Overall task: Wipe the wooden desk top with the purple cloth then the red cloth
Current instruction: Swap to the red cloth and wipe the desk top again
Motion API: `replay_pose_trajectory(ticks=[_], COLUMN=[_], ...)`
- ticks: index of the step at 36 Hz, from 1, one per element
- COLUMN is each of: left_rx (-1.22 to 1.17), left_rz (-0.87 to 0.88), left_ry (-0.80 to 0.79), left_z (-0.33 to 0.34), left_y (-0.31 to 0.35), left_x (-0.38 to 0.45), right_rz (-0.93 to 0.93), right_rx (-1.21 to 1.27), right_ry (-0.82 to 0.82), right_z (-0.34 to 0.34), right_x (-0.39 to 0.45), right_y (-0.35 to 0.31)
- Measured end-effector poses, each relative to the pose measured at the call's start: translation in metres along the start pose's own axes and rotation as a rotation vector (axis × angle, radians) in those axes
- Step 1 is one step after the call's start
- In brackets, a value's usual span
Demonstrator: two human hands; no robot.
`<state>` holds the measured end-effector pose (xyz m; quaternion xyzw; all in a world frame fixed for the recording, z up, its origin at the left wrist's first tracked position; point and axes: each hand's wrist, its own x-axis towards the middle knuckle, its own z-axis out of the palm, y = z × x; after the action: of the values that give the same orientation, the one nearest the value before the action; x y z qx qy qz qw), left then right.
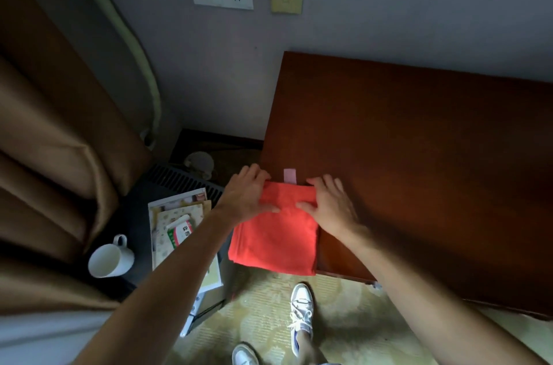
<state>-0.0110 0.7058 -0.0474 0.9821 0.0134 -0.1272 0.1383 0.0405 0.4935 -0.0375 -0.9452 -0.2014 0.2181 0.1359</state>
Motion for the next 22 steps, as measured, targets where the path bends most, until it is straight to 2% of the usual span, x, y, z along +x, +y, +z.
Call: replay_pose_trajectory(ticks=[4,7,12,14,19,22], left_rx=[0.137,0.192,-0.080,-0.060,-0.039,0.070], left_rz=[-0.037,-0.033,-0.054,-0.046,0.205,0.310], left_ry=[-0.140,-0.201,-0.286,-0.202,0.278,0.334], left_z=[-0.012,-0.014,-0.038,-0.061,-0.106,-0.094], left_y=[0.010,0.013,0.013,0.018,0.036,0.036], left_x=[0.013,0.015,0.013,0.011,-0.005,-0.018], right_rz=[0.110,0.099,0.044,0.030,-0.103,-0.213], right_rx=[0.056,0.013,0.111,0.148,0.264,0.226], right_ry=[-0.119,-0.169,-0.203,-0.130,0.264,0.406], right_z=[-0.003,-0.010,-0.042,-0.064,-0.108,-0.098], right_x=[0.002,0.006,0.004,0.000,-0.020,-0.034], right_y=[-0.011,-0.014,-0.018,-0.021,-0.020,-0.014])
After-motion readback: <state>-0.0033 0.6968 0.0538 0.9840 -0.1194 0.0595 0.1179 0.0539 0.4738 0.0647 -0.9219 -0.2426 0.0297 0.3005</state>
